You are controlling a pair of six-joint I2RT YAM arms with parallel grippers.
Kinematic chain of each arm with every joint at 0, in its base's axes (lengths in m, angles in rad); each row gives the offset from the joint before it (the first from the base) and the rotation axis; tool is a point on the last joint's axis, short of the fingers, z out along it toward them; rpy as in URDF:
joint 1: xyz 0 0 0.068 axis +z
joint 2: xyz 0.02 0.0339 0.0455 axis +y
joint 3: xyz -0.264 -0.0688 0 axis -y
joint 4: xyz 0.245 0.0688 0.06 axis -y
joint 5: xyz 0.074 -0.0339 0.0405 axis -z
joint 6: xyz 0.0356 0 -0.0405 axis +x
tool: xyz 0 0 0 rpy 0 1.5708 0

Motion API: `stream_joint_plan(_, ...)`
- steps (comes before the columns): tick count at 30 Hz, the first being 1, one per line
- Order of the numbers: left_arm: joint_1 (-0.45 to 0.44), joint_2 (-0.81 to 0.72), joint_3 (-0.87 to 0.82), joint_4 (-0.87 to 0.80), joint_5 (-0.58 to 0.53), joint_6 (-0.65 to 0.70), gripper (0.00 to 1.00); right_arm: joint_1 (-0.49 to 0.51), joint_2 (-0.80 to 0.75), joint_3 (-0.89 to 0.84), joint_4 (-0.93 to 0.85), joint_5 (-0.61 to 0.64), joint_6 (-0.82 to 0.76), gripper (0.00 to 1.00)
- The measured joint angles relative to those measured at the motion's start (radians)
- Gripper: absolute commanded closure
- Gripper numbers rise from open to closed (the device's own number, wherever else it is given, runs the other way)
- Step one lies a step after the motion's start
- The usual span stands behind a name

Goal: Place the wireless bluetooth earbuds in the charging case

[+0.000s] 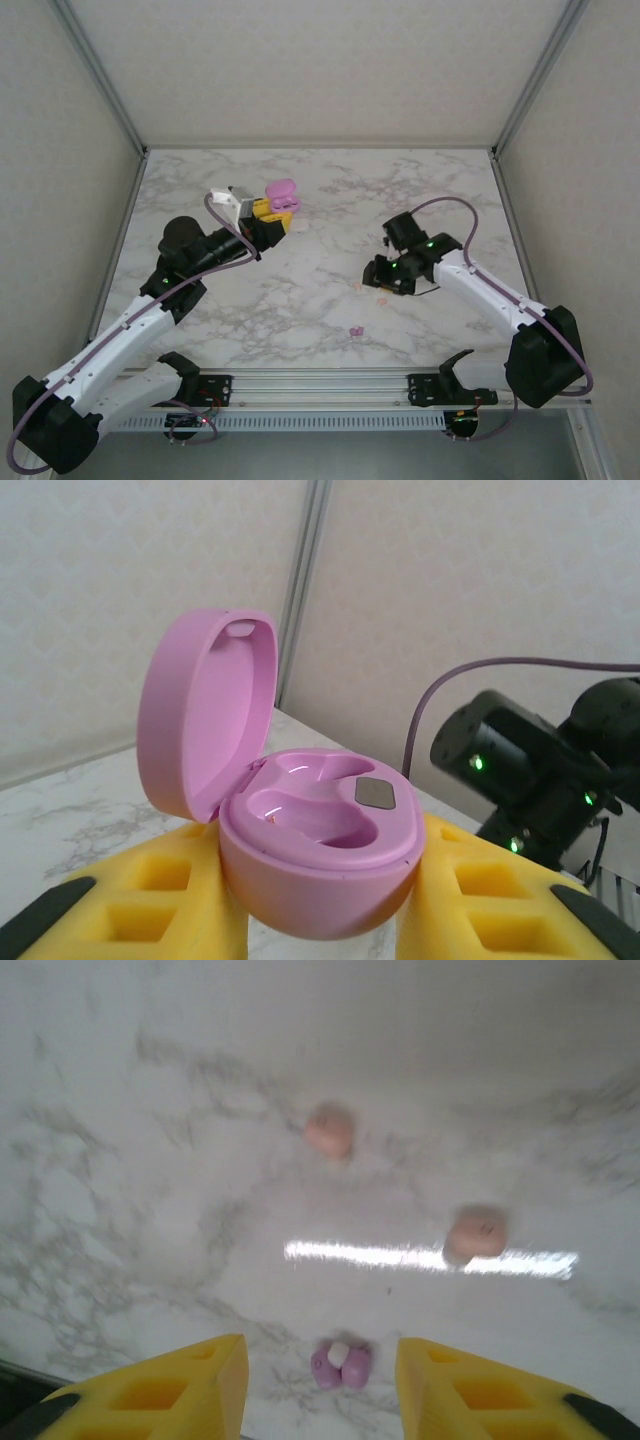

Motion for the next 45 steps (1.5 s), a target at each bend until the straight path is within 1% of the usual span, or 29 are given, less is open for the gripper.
stream_joint_plan(3,0.000,-0.006,0.000,-0.002,0.001,0.000,0.80,0.074,0.009,-0.046,0.021,0.014,0.051,0.60)
stream_joint_plan(5,0.000,-0.007,0.000,-0.002,0.005,0.000,0.80,0.090,0.010,-0.074,0.028,0.036,0.084,0.61)
stream_joint_plan(8,0.000,-0.007,0.000,-0.003,0.019,0.001,0.80,0.090,0.010,-0.103,0.042,0.080,0.116,0.63)
stream_joint_plan(12,0.000,-0.007,0.000,-0.003,0.046,0.004,0.80,0.081,0.013,-0.105,0.049,0.107,0.124,0.65)
stream_joint_plan(15,0.000,-0.007,0.000,-0.011,0.065,0.009,0.80,0.046,0.019,-0.107,0.064,0.105,0.124,0.65)
stream_joint_plan(20,0.000,-0.005,0.000,-0.033,0.080,0.012,0.80,-0.042,0.019,-0.124,0.112,0.074,0.120,0.65)
stream_joint_plan(22,0.000,-0.005,0.000,-0.042,0.081,0.013,0.80,-0.050,0.019,-0.124,0.119,0.068,0.119,0.65)
stream_joint_plan(30,0.000,-0.005,0.000,-0.059,0.076,0.016,0.81,-0.041,0.023,-0.120,0.120,0.040,0.109,0.63)
stream_joint_plan(37,0.000,0.006,0.001,-0.064,0.074,0.011,0.81,0.010,0.023,-0.117,0.109,0.032,0.091,0.62)
stream_joint_plan(45,0.000,0.022,0.003,-0.069,0.059,-0.001,0.81,0.025,0.023,-0.117,0.098,-0.001,0.070,0.63)
